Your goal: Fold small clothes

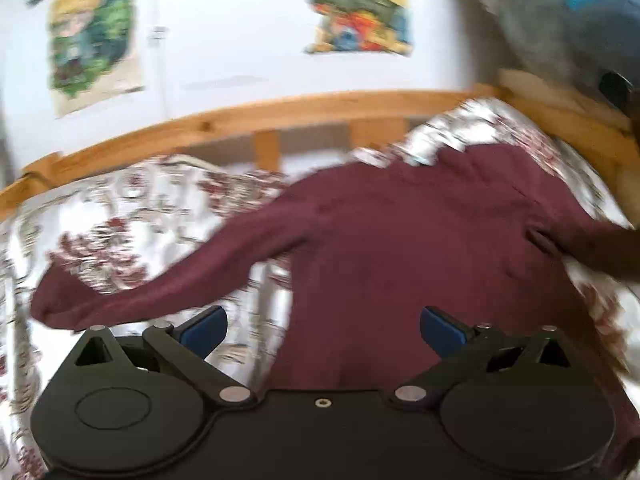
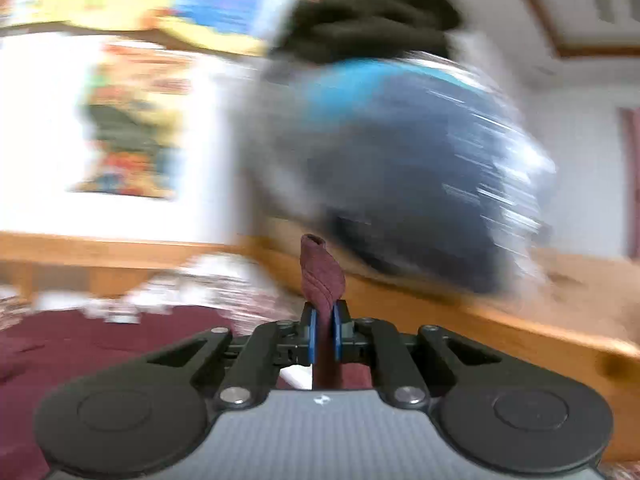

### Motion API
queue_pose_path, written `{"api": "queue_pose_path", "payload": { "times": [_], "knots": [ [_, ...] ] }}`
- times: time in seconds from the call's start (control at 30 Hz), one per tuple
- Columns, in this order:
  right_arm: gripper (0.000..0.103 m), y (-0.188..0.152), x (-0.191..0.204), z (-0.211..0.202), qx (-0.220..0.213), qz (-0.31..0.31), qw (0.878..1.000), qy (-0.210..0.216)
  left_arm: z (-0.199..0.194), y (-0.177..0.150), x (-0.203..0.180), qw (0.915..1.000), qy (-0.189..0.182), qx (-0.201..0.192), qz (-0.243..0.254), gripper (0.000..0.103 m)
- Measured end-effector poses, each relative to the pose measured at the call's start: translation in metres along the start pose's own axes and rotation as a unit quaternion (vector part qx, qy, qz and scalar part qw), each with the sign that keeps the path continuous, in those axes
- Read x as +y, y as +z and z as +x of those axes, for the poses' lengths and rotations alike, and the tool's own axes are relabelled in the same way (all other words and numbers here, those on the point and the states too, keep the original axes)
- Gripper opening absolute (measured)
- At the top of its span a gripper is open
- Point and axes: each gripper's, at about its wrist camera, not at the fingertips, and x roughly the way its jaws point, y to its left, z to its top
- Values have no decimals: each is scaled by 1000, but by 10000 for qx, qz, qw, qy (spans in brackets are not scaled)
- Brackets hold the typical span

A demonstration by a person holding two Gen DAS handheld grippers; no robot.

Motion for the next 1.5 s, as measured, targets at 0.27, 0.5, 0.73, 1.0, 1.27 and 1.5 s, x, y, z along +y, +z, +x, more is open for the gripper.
{"api": "queue_pose_path", "payload": {
  "times": [0.27,0.5,0.73,1.0,1.27,1.5],
  "knots": [
    [11,-9,122,-35,-206,-1230,9673,2207,-3,6,37,9959,602,-218,-641,102],
    [15,-37,155,-33,466,-1700,9395,2937,-1,7,45,9933,780,-239,-823,102],
    [79,-45,127,-35,1242,-1151,9169,3613,4,10,55,9894,873,-437,-1077,102],
    [98,-41,59,9,1368,-404,9600,2409,54,3,37,9985,251,27,-495,102],
    [80,-64,-22,95,1779,1013,9724,1122,97,-14,17,9973,-165,716,86,102],
    [10,-82,-38,139,2049,1756,9537,1327,120,-30,11,9919,-14,1221,364,102]
  ]
}}
